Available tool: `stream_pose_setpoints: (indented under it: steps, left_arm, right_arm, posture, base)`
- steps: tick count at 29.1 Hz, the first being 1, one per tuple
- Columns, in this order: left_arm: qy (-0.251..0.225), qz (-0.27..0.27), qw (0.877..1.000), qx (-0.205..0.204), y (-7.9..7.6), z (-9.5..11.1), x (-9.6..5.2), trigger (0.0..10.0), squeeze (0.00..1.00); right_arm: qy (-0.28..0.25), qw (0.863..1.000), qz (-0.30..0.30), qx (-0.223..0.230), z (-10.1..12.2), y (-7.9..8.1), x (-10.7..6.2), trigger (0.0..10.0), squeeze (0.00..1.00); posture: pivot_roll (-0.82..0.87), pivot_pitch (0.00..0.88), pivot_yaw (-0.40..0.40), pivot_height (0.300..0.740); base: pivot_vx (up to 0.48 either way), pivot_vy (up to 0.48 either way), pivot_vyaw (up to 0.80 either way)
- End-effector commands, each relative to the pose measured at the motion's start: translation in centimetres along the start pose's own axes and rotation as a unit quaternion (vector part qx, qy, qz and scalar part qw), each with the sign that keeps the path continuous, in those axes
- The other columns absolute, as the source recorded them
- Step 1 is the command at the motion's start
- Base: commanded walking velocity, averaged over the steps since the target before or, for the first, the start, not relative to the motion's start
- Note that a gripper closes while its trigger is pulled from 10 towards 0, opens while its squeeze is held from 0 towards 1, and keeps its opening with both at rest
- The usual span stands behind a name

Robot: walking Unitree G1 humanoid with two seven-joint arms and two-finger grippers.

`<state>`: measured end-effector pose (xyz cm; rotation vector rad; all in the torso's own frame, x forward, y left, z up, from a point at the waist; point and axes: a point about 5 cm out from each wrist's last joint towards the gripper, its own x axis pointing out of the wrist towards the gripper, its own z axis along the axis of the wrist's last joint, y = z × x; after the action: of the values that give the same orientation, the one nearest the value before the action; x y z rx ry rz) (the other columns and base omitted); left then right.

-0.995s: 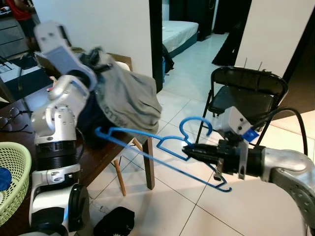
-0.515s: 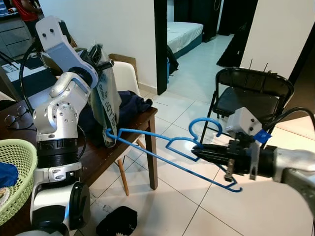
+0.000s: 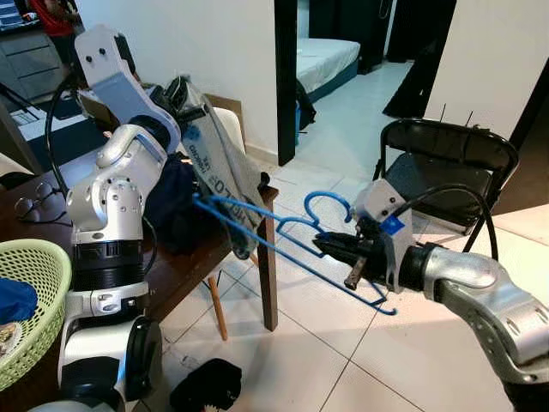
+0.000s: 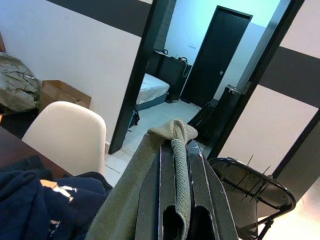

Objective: Hang hanger

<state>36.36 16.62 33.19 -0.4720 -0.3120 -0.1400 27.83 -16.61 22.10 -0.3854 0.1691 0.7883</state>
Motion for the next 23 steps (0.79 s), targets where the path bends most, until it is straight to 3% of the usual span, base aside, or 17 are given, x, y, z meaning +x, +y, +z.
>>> stream_pose_setpoints:
  steps: [1,8,12,18,23]
  left_arm:
    - [-0.004,-0.009,1.000,-0.006,-0.5,0.2,0.2,10.0,0.00]
    - [-0.002,-0.018,1.000,-0.010,-0.9,0.2,0.3,10.0,0.00]
    - [0.000,-0.028,0.999,-0.017,-1.6,0.2,0.4,10.0,0.00]
    - [0.002,-0.034,0.999,-0.019,-2.0,0.1,0.4,10.0,0.00]
    - [0.006,-0.029,0.999,-0.018,-1.8,-0.2,0.5,10.0,0.00]
  right_arm:
    - [0.018,0.999,-0.035,-0.001,-0.1,-1.2,-0.7,10.0,0.00]
    - [0.031,0.997,-0.070,0.003,-0.4,-2.0,-1.0,10.0,0.00]
    - [0.022,0.997,-0.078,0.010,-0.3,-1.6,-0.2,10.0,0.00]
    - [0.001,0.999,-0.049,0.013,0.2,-0.5,0.8,10.0,0.00]
    - [-0.026,0.999,0.029,0.000,1.0,1.3,0.6,10.0,0.00]
  posture:
    - [0.01,0.008,0.078,0.735]
    - [0.01,0.011,0.084,0.735]
    - [0.01,0.011,0.084,0.735]
    - [0.02,0.012,0.084,0.735]
    - [0.02,0.011,0.084,0.735]
  base:
    - [0.000,0.000,0.00]
    - [0.000,0.000,0.00]
    - [0.000,0.000,0.00]
    - [0.000,0.000,0.00]
    - [0.000,0.000,0.00]
